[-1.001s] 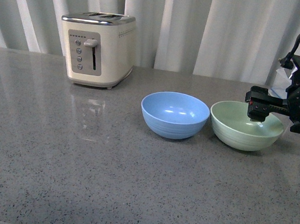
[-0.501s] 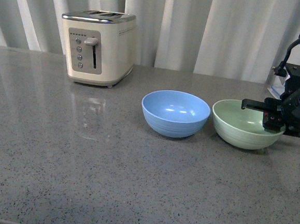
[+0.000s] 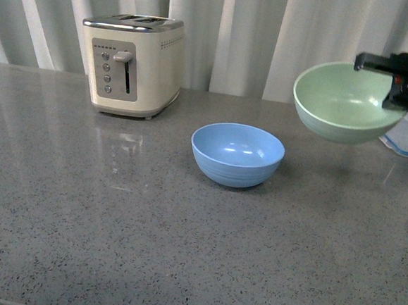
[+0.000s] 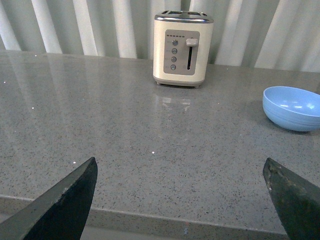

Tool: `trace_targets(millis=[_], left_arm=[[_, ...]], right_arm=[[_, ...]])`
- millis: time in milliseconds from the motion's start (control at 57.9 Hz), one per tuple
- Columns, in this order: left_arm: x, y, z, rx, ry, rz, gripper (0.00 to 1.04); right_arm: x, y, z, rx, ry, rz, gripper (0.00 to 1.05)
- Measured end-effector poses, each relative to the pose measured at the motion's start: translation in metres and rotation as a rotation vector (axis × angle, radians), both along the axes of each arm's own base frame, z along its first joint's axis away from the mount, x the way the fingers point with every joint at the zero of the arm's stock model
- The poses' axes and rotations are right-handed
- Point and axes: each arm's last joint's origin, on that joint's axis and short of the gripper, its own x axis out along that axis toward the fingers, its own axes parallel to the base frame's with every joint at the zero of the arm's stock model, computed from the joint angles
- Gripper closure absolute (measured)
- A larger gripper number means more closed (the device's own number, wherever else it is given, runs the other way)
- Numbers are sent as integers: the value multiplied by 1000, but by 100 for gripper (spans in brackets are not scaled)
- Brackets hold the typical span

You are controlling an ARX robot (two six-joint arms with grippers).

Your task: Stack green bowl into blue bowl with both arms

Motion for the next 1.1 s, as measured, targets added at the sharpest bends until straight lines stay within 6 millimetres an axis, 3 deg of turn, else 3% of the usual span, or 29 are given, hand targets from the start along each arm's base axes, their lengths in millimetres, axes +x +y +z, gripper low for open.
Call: trace_targets(millis=[155,380,673,898,1105], left_arm=[[0,0,0,0,0,0,7],[0,0,0,0,0,0,7],[0,0,0,0,0,0,7],[0,0,0,0,0,0,7],[0,0,0,0,0,0,7]], right_arm=[[0,37,14,15,-52,109,102],[16,79,0,7,-24,189,102],[35,91,-35,-36,62,171,102],[39,93,-49,-51,94,174,102],[34,89,-39,7,48,205,68]])
